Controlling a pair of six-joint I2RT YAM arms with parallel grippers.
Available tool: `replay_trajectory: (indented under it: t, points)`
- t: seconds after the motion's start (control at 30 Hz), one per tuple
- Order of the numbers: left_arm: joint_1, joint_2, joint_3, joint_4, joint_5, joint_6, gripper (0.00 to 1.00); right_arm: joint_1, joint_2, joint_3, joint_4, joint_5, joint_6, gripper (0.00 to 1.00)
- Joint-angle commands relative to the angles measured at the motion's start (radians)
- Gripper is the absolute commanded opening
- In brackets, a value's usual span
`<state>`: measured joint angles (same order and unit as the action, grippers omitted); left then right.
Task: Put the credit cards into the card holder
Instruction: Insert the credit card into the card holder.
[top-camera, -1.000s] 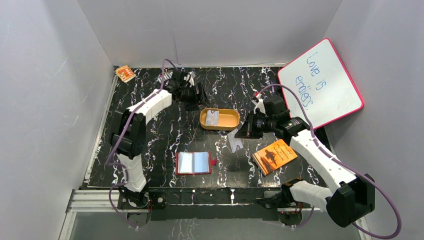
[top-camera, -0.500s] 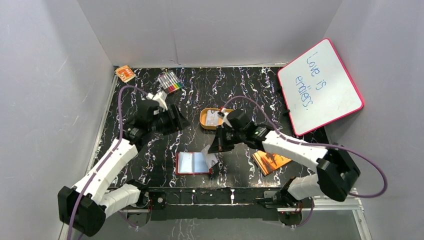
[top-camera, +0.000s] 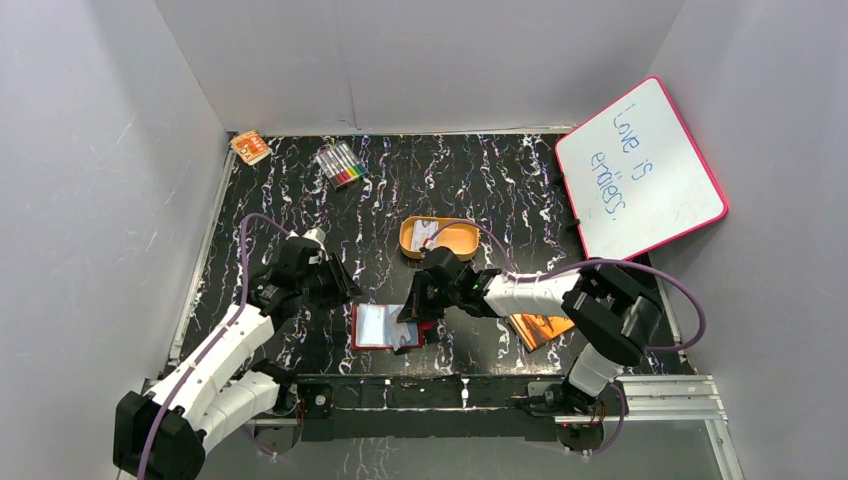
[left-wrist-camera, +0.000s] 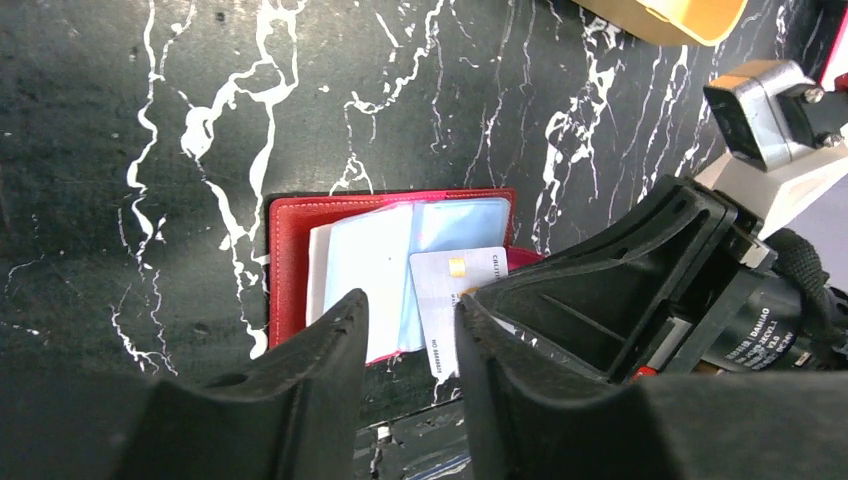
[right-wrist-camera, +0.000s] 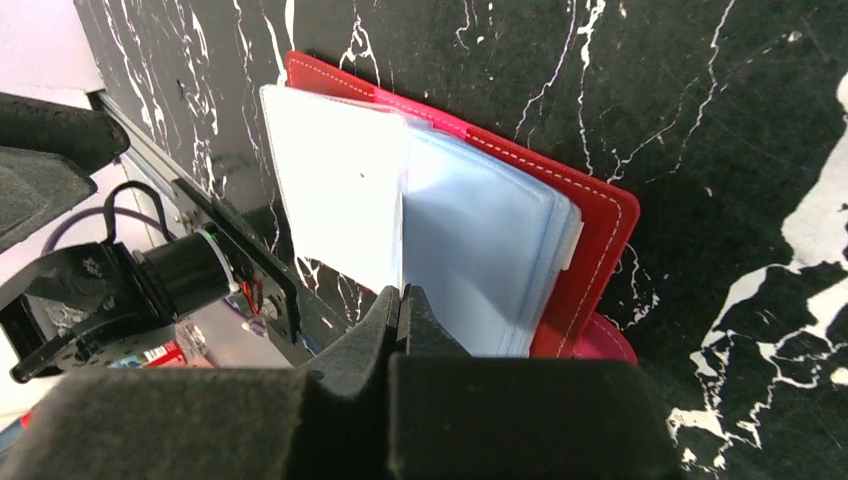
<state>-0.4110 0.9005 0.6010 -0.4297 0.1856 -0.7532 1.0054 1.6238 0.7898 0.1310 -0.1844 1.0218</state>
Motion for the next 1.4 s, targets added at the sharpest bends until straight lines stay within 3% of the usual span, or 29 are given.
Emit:
replay_trajectory:
  t: [0.0, 0.4, 1.2, 1.27, 1.37]
  points:
    - [-0.003, -0.006, -0.008, -0.048, -0.065, -0.060, 0.32, 0.007, 0.019, -0.001, 0.102, 0.015, 0.053, 0.00]
    - [-0.003, 0.023, -0.121, -0.044, -0.098, -0.219, 0.29, 0.008, 0.064, -0.014, 0.140, -0.001, 0.065, 0.00]
    - [-0.003, 0.095, -0.201, 0.035, -0.049, -0.257, 0.23, 0.007, 0.025, -0.066, 0.111, 0.037, 0.062, 0.00]
    - [-0.003, 0.079, -0.197, 0.036, -0.045, -0.255, 0.24, 0.008, 0.021, -0.065, 0.112, 0.037, 0.055, 0.00]
    - [-0.003, 0.027, -0.187, 0.035, -0.049, -0.251, 0.35, 0.008, 0.024, -0.050, 0.098, 0.035, 0.039, 0.00]
